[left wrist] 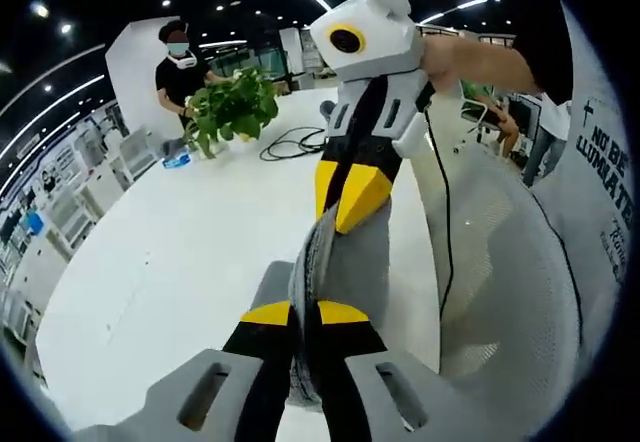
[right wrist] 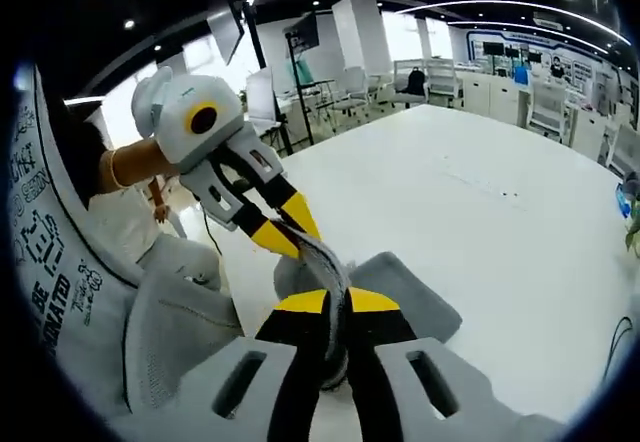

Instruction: Fold the towel on the table until its edges align and the towel forms a compact rectangular stack.

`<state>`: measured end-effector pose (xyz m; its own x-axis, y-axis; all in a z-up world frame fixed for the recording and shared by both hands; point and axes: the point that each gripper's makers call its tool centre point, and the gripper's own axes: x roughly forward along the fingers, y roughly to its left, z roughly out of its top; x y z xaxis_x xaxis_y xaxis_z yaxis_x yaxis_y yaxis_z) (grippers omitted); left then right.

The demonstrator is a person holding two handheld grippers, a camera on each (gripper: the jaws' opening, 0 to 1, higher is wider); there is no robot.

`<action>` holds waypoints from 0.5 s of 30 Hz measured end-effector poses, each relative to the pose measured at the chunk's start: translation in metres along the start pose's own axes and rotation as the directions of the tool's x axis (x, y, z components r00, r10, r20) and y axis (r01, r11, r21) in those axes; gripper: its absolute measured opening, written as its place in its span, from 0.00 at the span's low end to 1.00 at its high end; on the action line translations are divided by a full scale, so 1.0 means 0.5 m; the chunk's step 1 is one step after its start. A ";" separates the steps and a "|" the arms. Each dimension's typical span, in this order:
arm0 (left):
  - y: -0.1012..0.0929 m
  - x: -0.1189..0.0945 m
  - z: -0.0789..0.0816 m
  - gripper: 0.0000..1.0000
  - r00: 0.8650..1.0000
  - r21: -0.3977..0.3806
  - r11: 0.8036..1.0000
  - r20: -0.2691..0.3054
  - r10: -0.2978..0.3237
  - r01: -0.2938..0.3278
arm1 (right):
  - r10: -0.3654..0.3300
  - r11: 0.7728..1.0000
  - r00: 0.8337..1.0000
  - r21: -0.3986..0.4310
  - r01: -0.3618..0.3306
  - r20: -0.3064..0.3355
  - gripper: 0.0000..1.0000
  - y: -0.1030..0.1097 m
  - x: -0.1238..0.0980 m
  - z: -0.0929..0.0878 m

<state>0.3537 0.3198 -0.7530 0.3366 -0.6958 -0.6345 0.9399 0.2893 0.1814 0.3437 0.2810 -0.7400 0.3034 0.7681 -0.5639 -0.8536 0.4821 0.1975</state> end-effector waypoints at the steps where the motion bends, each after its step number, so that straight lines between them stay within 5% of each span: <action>1: 0.009 0.007 -0.003 0.07 1.000 -0.004 1.000 0.001 0.009 -0.009 | -0.009 1.000 1.000 0.004 0.009 0.001 0.04 -0.011 0.005 0.000; 15: 0.065 0.111 -0.075 0.07 0.998 -0.073 0.997 -0.063 -0.001 -0.004 | -0.035 0.996 0.995 0.078 0.042 -0.089 0.04 -0.119 0.089 -0.057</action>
<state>0.4007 0.3152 -0.8108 0.3313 -0.6534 -0.6807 0.9320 0.3390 0.1282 0.3958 0.2746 -0.7997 0.2942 0.7102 -0.6396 -0.8044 0.5454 0.2356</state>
